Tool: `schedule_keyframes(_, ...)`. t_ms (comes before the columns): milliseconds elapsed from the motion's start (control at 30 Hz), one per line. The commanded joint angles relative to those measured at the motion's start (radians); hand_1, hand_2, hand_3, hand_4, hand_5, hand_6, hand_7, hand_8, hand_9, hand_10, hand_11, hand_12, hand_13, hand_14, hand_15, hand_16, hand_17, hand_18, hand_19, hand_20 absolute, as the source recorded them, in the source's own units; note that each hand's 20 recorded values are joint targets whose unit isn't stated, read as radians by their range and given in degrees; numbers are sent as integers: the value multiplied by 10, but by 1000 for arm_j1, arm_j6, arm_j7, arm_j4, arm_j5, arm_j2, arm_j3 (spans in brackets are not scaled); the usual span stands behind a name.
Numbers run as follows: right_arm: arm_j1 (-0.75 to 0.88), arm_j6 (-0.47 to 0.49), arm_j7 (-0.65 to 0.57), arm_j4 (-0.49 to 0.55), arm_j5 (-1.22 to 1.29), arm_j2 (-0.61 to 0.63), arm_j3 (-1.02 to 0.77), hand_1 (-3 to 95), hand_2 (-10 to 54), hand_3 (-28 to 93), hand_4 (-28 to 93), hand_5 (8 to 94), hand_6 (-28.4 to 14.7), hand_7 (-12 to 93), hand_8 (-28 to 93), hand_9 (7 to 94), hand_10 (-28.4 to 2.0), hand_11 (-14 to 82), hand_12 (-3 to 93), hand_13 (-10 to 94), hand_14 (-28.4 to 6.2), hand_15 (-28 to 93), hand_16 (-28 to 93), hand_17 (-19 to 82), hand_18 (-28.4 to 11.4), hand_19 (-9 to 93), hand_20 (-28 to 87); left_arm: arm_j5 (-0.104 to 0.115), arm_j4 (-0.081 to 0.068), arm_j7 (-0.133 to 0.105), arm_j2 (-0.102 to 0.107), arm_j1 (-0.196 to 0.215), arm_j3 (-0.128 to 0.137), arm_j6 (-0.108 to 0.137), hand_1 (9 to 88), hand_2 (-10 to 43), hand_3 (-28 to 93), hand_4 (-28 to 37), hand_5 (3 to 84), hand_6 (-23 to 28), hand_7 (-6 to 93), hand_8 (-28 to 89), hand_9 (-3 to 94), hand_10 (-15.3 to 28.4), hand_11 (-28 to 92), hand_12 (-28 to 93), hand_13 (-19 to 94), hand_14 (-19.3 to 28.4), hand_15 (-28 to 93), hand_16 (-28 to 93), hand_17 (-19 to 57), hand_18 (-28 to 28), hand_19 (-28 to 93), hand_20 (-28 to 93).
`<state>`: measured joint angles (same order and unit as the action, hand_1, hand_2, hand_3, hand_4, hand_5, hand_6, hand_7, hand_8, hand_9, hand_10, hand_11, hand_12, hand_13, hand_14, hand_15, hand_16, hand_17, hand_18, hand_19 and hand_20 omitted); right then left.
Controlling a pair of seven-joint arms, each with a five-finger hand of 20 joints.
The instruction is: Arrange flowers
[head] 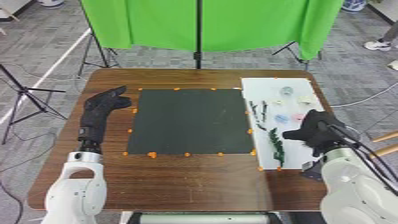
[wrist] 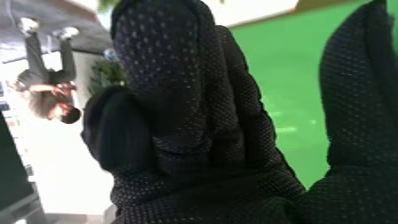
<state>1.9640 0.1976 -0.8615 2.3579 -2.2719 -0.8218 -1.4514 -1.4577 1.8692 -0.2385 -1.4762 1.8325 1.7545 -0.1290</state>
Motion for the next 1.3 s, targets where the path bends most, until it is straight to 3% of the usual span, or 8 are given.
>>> schedule_keyframes(33,-96,67,-62,-71,-18,-37,85,423,-95,530,-181,693,-102,113,-45,828,-172,189,222,937,-39,406,270,677,-63,840,402,0,2,5,0,12,-8,-9,343,95,545,-184,541,83,93,-46,550,179,253,123,447,224,371,-44,88,186,367,219)
schedule_keyframes(200,-131,143,-108,-118,14,-51,121,422,-95,529,-178,688,-110,104,-43,818,-181,173,214,937,-34,414,257,685,-55,832,399,3,1,9,1,13,-12,-20,342,96,544,-184,541,84,92,-46,550,179,253,123,446,224,371,-44,87,186,368,219)
schedule_keyframes(733,-168,129,-110,-181,14,-96,202,419,-95,508,-145,667,-120,89,-39,807,-188,162,208,937,-33,418,254,687,-53,826,416,18,7,21,-12,28,-11,-21,335,98,548,-189,539,84,92,-46,549,180,253,123,445,226,371,-44,86,185,367,217)
schedule_keyframes(933,-154,134,-105,-198,-6,-108,228,418,-95,507,-140,669,-121,88,-40,808,-189,163,209,937,-32,422,253,688,-51,825,419,18,3,24,-15,24,-13,-30,335,99,547,-189,539,84,92,-46,549,181,253,124,445,225,370,-44,86,186,368,217)
schedule_keyframes(1133,-113,102,-116,-218,-11,-116,242,497,-95,529,-118,684,-116,104,-37,833,-186,166,198,937,-28,435,221,719,-31,790,395,19,5,26,-18,27,-8,-28,333,100,548,-189,539,85,91,-46,549,180,253,123,445,226,370,-44,86,185,367,216)
schedule_keyframes(1233,-101,73,-106,-234,-20,-115,251,538,-95,530,-99,699,-106,135,-35,855,-170,186,235,937,-18,472,190,738,-24,782,408,21,7,30,-21,30,-6,-27,334,100,547,-189,539,85,90,-46,549,181,253,123,444,226,370,-44,85,186,367,216)
schedule_keyframes(1300,-97,41,-97,-244,-39,-112,258,569,-95,499,-78,709,-100,148,74,875,-155,191,292,937,-14,497,180,747,-24,776,439,23,6,30,-22,29,-8,-28,333,100,549,-189,539,85,90,-46,549,181,253,123,445,226,369,-44,85,186,368,217)
